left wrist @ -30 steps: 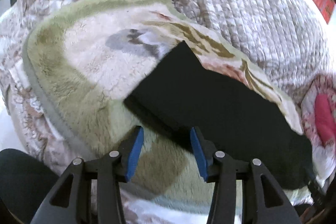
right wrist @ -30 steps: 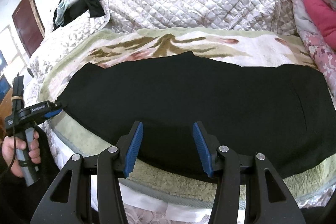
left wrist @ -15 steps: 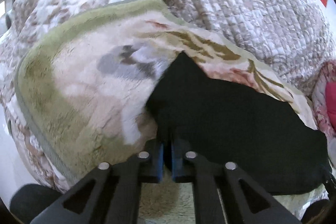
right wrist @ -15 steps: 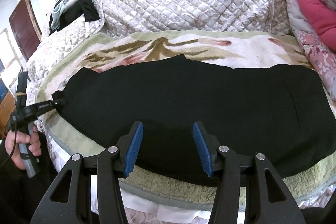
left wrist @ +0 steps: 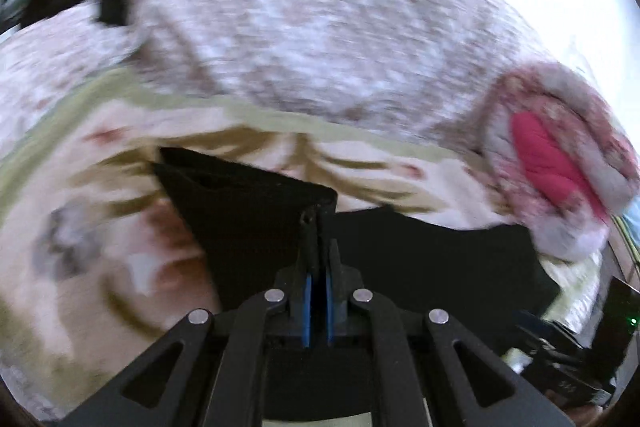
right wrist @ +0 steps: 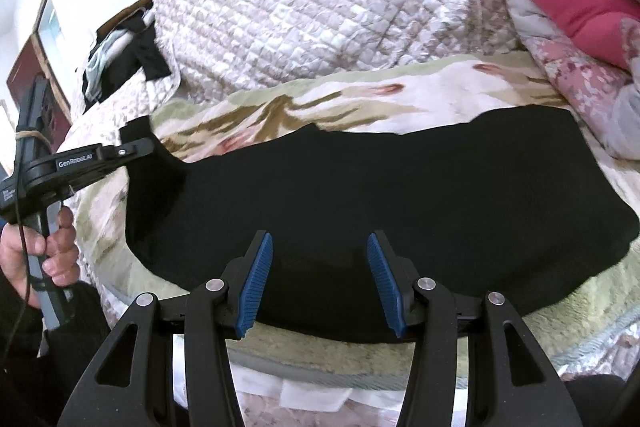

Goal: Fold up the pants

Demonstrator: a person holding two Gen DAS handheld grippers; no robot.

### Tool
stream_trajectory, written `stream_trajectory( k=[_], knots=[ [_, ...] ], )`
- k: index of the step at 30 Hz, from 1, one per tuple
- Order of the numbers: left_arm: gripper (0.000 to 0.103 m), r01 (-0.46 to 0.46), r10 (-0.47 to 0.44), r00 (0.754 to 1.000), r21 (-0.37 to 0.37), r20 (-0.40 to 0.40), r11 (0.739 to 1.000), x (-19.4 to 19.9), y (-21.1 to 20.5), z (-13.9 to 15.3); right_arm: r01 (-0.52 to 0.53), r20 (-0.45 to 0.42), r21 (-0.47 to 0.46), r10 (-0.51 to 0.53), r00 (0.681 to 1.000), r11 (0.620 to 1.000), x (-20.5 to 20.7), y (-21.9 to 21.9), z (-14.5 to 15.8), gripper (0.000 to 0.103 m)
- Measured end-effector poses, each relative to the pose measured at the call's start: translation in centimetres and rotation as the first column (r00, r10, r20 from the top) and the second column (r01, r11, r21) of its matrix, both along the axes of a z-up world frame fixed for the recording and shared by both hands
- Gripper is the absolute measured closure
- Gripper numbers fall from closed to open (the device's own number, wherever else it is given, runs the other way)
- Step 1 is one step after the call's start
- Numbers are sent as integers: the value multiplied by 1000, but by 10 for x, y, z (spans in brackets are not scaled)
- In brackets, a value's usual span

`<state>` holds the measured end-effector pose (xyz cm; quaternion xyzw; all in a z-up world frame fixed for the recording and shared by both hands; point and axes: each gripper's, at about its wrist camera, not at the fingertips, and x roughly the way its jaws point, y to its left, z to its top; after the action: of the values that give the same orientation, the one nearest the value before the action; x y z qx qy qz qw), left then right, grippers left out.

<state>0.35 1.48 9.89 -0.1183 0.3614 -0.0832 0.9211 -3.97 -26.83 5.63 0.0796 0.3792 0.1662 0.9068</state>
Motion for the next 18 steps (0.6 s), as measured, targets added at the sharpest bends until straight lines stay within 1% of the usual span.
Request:
stream_trajectory(
  k=[3,6,8,10,12,15,18],
  knots=[
    [97,118,-119,993,-8,-12,993,6,-40,-6,27,-6,14,-27,1000,1000,-1,-11,0,53],
    [97,227,-229,972,-39,-54,973,3,-76,-24,45,-25,22,-45,999,999,-1,-18,-4,53],
    [97,284,-286,954,-38,-93,958,0,-94,-40,51,-37,28,-50,998,998,1,-20,-7,53],
    [97,312,-318,935,-59,-156,948,1,-103,-60,51,-40,37,-49,998,998,2,-20,-7,53],
    [96,312,-319,930,-67,-182,948,0,-105,-68,48,-39,40,-46,998,998,2,-20,-6,53],
    [96,327,-342,926,-115,-160,938,-4,-101,-58,47,-50,48,-45,998,998,5,-19,-7,53],
    [91,345,-365,923,-159,-119,925,-13,-92,-45,45,-87,76,-38,995,996,10,-18,-10,53]
  ],
)
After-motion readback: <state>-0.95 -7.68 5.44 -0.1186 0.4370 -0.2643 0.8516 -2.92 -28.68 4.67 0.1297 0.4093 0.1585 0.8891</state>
